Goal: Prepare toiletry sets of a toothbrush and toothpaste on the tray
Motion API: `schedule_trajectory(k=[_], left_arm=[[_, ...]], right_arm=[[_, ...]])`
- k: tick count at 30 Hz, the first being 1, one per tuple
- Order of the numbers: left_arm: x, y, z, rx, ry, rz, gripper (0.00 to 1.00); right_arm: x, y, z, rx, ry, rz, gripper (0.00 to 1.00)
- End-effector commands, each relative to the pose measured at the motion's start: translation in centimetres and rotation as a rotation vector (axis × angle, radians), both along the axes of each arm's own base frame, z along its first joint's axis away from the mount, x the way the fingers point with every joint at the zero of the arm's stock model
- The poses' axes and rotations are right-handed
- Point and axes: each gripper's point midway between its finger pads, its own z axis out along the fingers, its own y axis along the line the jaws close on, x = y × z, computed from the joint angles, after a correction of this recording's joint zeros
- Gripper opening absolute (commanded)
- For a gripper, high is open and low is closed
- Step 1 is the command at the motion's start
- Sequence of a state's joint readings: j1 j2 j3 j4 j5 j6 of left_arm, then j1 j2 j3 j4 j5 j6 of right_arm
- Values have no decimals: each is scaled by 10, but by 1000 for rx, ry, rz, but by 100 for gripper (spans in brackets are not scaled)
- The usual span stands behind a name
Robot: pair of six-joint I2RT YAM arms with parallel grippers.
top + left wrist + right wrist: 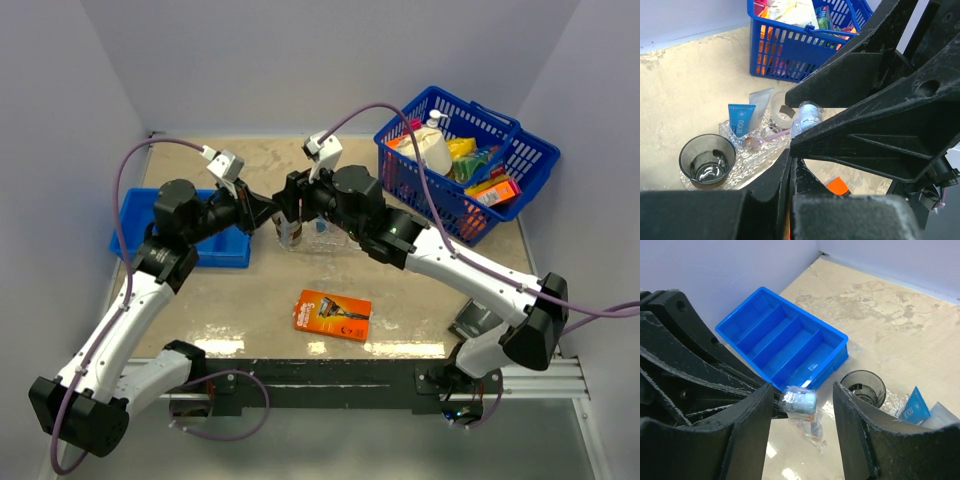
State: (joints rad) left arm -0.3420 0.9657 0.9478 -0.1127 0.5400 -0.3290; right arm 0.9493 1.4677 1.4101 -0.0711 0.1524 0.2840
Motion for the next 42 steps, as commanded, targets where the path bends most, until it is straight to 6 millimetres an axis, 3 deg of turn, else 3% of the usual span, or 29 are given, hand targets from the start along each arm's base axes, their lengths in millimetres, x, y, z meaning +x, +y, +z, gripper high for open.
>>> schedule_trajectory(k=[1, 8, 17, 25, 29, 30, 33, 36, 42], left_arm=[[4, -2, 17, -17, -70, 10, 1], [4, -3, 18, -18, -74, 10, 1], [5, -5, 18, -21, -77, 7, 3], [4, -3, 19, -10, -96, 9, 33], [2, -3, 15, 6, -100, 4, 60], [2, -1, 13, 17, -110, 6, 71], [1, 3, 5, 48, -136, 18, 85], [1, 10, 3, 84, -173, 46, 95], [12, 32, 7, 107, -210, 191, 100]], right_arm=[[4, -2, 18, 11, -33, -31, 54], [7, -2, 13, -7, -32, -42, 52], [9, -2, 9, -27, -37, -52, 31], [9, -7, 17, -16, -57, -63, 18], [10, -15, 22, -10, -80, -94, 16], [12, -18, 22, -15, -87, -107, 17], [13, -29, 27, -28, -117, -144, 16], [15, -43, 31, -50, -149, -188, 16], [14, -67, 40, -86, -225, -240, 15]])
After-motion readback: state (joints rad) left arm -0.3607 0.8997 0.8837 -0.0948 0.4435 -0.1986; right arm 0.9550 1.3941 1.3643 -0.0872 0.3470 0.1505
